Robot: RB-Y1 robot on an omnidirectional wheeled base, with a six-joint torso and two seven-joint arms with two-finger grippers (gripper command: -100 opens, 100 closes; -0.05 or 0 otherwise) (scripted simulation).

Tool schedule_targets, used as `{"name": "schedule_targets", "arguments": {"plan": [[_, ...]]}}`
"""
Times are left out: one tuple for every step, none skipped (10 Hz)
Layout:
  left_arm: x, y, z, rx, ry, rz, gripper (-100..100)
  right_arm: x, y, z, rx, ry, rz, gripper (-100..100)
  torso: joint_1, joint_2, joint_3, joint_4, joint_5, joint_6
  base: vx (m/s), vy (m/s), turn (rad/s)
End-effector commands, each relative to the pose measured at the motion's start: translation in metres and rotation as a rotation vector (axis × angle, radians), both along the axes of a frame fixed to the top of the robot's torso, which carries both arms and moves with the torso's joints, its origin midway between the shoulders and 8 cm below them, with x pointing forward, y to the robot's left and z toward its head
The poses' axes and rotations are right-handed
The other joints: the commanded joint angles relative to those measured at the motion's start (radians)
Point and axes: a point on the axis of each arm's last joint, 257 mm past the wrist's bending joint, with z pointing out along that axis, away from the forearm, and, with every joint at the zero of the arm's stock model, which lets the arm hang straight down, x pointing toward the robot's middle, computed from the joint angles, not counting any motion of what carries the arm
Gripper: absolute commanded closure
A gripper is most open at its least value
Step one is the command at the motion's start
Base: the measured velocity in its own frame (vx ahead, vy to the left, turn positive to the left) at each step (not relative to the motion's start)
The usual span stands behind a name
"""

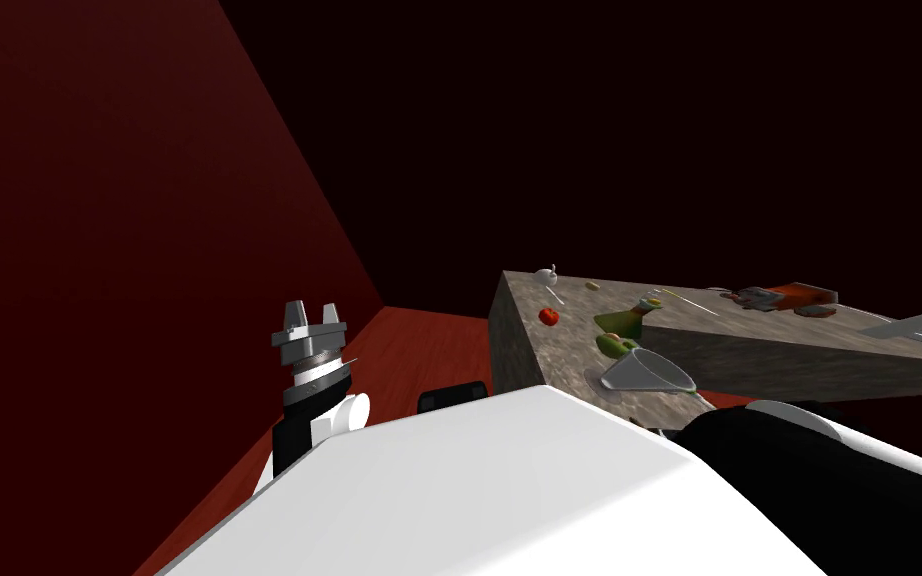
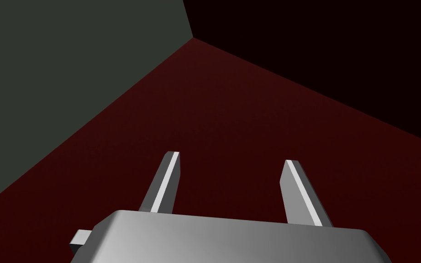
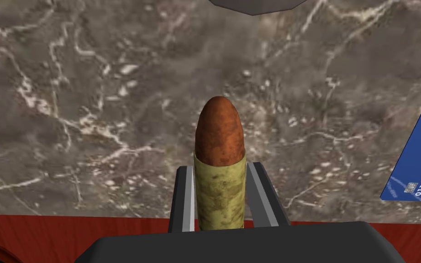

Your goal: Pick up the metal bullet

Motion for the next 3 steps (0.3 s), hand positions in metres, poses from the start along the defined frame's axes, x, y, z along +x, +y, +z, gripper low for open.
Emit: {"name": "schedule_targets", "arguments": {"plan": [[0.0000,0.0000,0.0000,0.000,0.000,0.000,0,-0.0149,0.0007,0.0021,0.001,0.022,-0.009,100,0.000,0.000,0.000,0.000,0.000,0.000,0.048,-0.003,0.008],[0.0000,0.0000,0.0000,0.000,0.000,0.000,0,-0.0093,0.0011,0.0008,0.000,0.012,-0.005,100,0.000,0.001,0.001,0.000,0.000,0.001,0.016,-0.002,-0.008],[0.0000,0.0000,0.0000,0.000,0.000,0.000,0,-0.0107,0.0012,0.0008,0.000,0.014,-0.006,0,-0.001,0.002,0.001,0.001,0.000,0.000,0.000,0.000,0.000]]}}
